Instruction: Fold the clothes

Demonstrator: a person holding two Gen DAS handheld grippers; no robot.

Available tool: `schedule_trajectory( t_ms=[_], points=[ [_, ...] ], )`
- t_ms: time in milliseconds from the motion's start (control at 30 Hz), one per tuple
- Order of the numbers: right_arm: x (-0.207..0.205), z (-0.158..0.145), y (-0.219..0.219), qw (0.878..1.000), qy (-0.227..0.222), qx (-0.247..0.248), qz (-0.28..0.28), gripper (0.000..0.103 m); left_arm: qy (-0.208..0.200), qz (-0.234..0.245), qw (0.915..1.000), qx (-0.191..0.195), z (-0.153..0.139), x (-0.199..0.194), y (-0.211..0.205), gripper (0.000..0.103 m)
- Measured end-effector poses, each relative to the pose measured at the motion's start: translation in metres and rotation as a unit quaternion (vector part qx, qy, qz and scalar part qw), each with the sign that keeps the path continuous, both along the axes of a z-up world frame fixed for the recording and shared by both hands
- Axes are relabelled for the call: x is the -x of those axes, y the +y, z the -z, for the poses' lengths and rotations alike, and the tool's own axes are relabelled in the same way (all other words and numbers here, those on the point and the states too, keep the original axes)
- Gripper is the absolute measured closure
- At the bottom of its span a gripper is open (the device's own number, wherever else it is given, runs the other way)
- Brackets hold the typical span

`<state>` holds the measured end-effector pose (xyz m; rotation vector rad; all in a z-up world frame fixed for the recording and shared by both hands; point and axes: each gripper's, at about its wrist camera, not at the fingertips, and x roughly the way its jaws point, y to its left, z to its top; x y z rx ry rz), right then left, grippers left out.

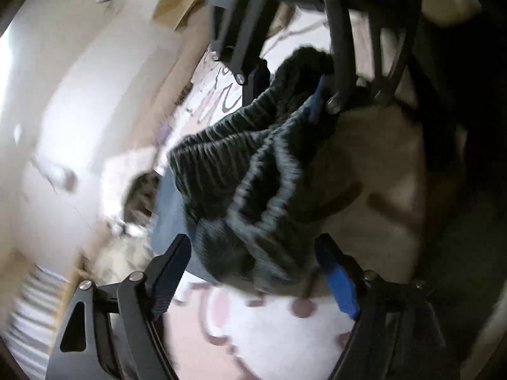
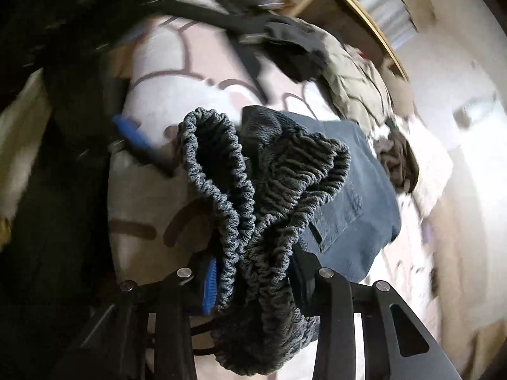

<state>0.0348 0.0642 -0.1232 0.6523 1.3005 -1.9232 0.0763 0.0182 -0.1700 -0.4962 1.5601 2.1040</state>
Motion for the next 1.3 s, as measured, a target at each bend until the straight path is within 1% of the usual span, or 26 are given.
schedule_trajectory(
  t_ms=[33,100,167,200,300,367,433,467,500,533,600,633,667,700,733,800,900,967,1033,1133,1167,1233,1300],
  points=[
    [-0.005,0.003,-0.001,1.0,0.01,-0.009,-0.012,0.065,0.016,0.013,0.9996,0.02,0.004,0.001,0.001,0.016],
    [-0.016,0.007,-0.001,0.999,0.029,-0.027,-0.034,0.065,0.033,0.036,0.9976,0.048,0.008,0.001,0.002,0.012],
    [-0.023,0.011,-0.001,0.995,0.051,-0.049,-0.066,0.066,0.039,0.063,0.9945,0.075,0.009,0.002,0.003,0.01],
    [-0.027,0.013,-0.001,0.993,0.062,-0.061,-0.083,0.066,0.039,0.073,0.9928,0.086,0.01,0.004,0.003,0.007],
    [-0.037,0.02,0.0,0.981,0.096,-0.099,-0.138,0.066,0.025,0.097,0.9883,0.116,0.009,0.01,0.003,0.003],
    [-0.042,0.025,0.0,0.971,0.113,-0.122,-0.17,0.066,0.01,0.114,0.9841,0.136,0.01,0.015,0.005,0.002],
    [-0.043,0.025,0.0,0.969,0.114,-0.128,-0.179,0.066,0.001,0.128,0.9805,0.149,0.014,0.017,0.007,0.003],
    [-0.043,0.026,0.0,0.967,0.115,-0.131,-0.184,0.066,-0.007,0.131,0.9804,0.147,0.015,0.016,0.008,0.005],
    [-0.043,0.026,0.0,0.966,0.116,-0.134,-0.188,0.066,-0.018,0.13,0.9814,0.14,0.015,0.016,0.008,0.024],
    [-0.043,0.025,0.001,0.968,0.112,-0.131,-0.183,0.066,-0.027,0.124,0.9838,0.127,0.014,0.016,0.008,0.04],
    [-0.039,0.02,0.003,0.977,0.097,-0.112,-0.152,0.065,-0.038,0.097,0.9911,0.083,0.008,0.018,0.005,0.053],
    [-0.039,0.018,0.005,0.982,0.094,-0.098,-0.134,0.058,-0.049,0.08,0.994,0.057,0.004,0.019,0.003,0.059],
    [-0.04,0.015,0.008,0.986,0.096,-0.078,-0.112,0.042,-0.071,0.053,0.9958,0.022,-0.002,0.024,0.001,0.063],
    [-0.042,0.012,0.011,0.989,0.097,-0.059,-0.091,0.033,-0.098,0.023,0.9948,-0.019,-0.009,0.03,-0.003,0.067],
    [-0.044,0.01,0.014,0.991,0.101,-0.043,-0.075,0.021,-0.119,0.0,0.9917,-0.051,-0.013,0.036,-0.006,0.069],
    [-0.049,0.008,0.021,0.992,0.11,-0.025,-0.053,0.021,-0.145,-0.022,0.9851,-0.09,-0.017,0.044,-0.009,0.071],
    [-0.051,0.011,0.03,0.992,0.122,-0.025,-0.014,0.021,-0.185,-0.057,0.97,-0.148,-0.022,0.057,-0.013,0.071],
    [-0.052,0.017,0.037,0.991,0.133,-0.034,0.002,0.021,-0.21,-0.079,0.9565,-0.186,-0.026,0.066,-0.015,0.071],
    [-0.055,0.025,0.044,0.988,0.147,-0.046,0.009,0.021,-0.235,-0.102,0.9404,-0.223,-0.03,0.074,-0.018,0.071],
    [-0.051,0.039,0.047,0.98,0.186,-0.072,-0.008,0.021,-0.272,-0.135,0.9112,-0.279,-0.036,0.087,-0.022,0.071],
    [-0.049,0.043,0.047,0.976,0.202,-0.082,-0.017,0.021,-0.276,-0.139,0.9067,-0.287,-0.036,0.088,-0.022,0.071],
    [-0.044,0.049,0.047,0.968,0.229,-0.095,-0.033,0.021,-0.264,-0.131,0.9141,-0.278,-0.034,0.08,-0.02,0.071],
    [-0.034,0.046,0.045,0.964,0.244,-0.094,-0.046,0.021,-0.252,-0.123,0.9212,-0.269,-0.032,0.072,-0.017,0.071]
  ],
)
